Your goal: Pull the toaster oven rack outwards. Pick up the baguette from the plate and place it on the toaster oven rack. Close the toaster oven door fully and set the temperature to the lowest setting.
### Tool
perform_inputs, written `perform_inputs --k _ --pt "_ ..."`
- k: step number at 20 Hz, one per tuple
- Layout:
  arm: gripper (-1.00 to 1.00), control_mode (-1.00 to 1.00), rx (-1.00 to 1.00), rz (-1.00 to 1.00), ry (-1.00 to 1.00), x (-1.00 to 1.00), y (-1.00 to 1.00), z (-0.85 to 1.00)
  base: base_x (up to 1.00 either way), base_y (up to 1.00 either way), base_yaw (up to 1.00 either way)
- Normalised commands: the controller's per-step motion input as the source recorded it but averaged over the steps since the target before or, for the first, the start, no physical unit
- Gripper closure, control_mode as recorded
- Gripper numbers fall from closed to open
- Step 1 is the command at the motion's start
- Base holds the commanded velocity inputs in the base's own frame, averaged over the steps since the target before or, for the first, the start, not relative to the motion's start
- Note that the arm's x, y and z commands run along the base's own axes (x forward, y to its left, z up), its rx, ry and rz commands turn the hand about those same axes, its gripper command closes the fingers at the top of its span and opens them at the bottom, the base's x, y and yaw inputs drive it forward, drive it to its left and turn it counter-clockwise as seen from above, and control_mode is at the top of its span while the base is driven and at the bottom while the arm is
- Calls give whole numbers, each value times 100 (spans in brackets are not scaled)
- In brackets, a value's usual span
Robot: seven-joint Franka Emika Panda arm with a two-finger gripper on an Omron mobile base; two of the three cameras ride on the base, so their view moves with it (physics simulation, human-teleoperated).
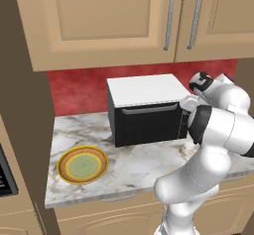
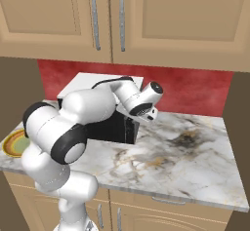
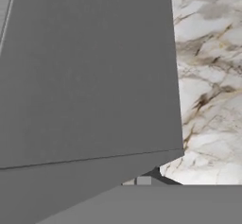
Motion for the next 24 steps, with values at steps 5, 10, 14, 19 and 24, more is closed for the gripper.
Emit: perform_inputs --k 5,10,14,19,24 --pt "100 -100 -38 -11 -29 10 63 3 0 0 0" --pt "100 -100 -41 -12 -50 6 68 0 0 0 0" --pt "100 -100 -38 -12 -60 8 64 0 0 0 0" --pt "100 -100 -36 -10 -64 9 56 0 0 0 0" --pt "100 -100 -34 -8 -65 11 46 0 0 0 0"
